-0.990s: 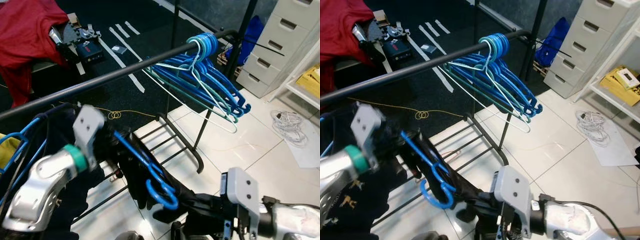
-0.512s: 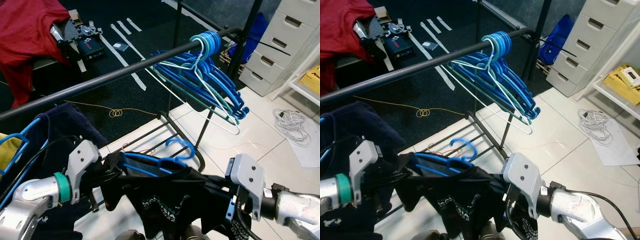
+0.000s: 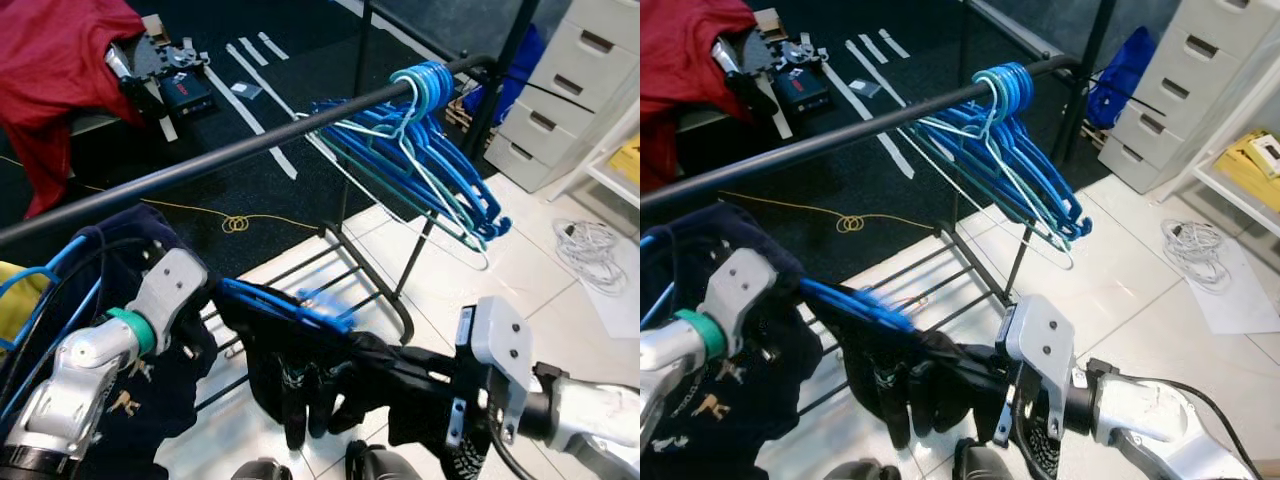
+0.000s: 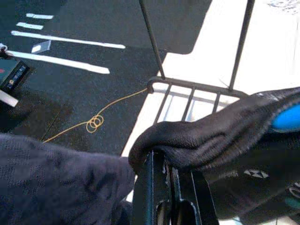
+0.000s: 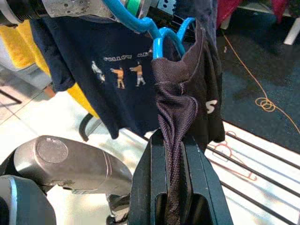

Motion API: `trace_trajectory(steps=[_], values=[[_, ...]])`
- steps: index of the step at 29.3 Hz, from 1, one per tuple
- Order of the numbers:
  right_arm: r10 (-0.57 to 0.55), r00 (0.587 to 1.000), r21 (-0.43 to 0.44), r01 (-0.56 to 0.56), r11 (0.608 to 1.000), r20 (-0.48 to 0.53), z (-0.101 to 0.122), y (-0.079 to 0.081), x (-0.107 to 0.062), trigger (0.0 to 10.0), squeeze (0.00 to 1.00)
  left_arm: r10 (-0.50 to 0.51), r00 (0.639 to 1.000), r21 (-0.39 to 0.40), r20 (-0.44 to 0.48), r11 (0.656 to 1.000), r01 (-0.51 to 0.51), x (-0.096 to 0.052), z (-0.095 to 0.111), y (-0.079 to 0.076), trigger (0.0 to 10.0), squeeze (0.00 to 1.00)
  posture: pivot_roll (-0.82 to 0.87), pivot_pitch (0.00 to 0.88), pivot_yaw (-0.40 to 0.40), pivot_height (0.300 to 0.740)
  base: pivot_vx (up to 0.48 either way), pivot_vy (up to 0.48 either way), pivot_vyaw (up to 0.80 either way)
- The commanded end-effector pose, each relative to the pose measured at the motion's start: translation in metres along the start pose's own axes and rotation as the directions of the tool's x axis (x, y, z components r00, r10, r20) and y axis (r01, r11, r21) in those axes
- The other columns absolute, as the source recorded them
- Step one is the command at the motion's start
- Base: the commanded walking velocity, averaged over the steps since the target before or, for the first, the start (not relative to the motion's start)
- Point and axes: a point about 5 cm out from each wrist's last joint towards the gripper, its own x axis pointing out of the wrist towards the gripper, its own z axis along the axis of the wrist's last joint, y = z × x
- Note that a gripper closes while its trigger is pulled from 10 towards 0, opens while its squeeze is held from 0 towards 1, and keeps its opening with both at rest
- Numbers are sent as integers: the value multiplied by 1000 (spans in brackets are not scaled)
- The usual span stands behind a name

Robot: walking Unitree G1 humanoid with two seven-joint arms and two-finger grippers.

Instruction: Hang hanger

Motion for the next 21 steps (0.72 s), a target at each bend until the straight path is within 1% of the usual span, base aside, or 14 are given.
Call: trace_trajectory(steps=[1,3,5,7,10,11,12,13,14,15,17,18,19,21], values=[[75,997,-3,-75,997,-12,2,9,-3,0,0,110,991,-10,-74,994,-111,-4,-14,13,0,0,-111,79,79,740,0,0,0],[75,997,-3,-75,997,-12,2,9,-3,0,0,110,991,-10,-74,994,-111,-4,-14,13,0,0,-111,79,79,740,0,0,0],[115,982,-5,-117,993,-152,-15,13,-15,0,0,238,965,62,-108,971,-232,-5,-19,31,0,0,-111,75,74,740,0,0,0],[122,972,-13,-128,992,-201,-19,13,-19,0,0,284,951,102,-124,957,-273,-7,-22,39,0,0,-110,75,76,740,0,0,0],[120,969,-14,-126,992,-214,-20,13,-22,0,0,322,937,160,-137,941,-300,-11,-25,46,0,0,-110,73,78,740,0,0,0],[119,967,-14,-125,992,-227,-19,13,-23,0,0,371,918,200,-139,919,-341,-13,-27,55,0,0,-111,74,81,740,0,0,0],[119,967,-14,-125,992,-227,-19,13,-23,0,0,371,918,200,-139,919,-341,-13,-27,55,0,0,-111,74,81,740,0,0,0],[128,954,-10,-136,991,-270,-25,15,-25,0,0,429,894,216,-128,892,-397,-15,-26,64,0,0,-113,73,80,740,0,0,0],[128,954,-10,-136,991,-270,-25,15,-25,0,0,429,894,216,-128,892,-397,-15,-26,64,0,0,-113,73,80,740,0,0,0],[134,943,-9,-143,990,-304,-30,17,-27,0,0,481,869,227,-114,864,-449,-16,-23,72,0,0,-111,73,78,740,0,0,0],[139,934,-9,-150,989,-328,-34,18,-28,0,0,512,853,228,-105,847,-480,-16,-22,77,0,0,-109,73,78,740,0,0,0],[139,934,-9,-150,989,-328,-34,18,-28,0,0,512,853,228,-105,847,-480,-16,-22,77,0,0,-109,73,78,740,0,0,0],[93,958,-34,-106,994,-271,-25,11,-24,0,0,488,865,241,-115,859,-452,-14,-23,73,0,0,-111,73,81,740,0,0,0],[93,958,-34,-106,994,-271,-25,11,-24,0,0,488,865,241,-115,859,-452,-14,-23,73,0,0,-111,73,81,740,0,0,0]])
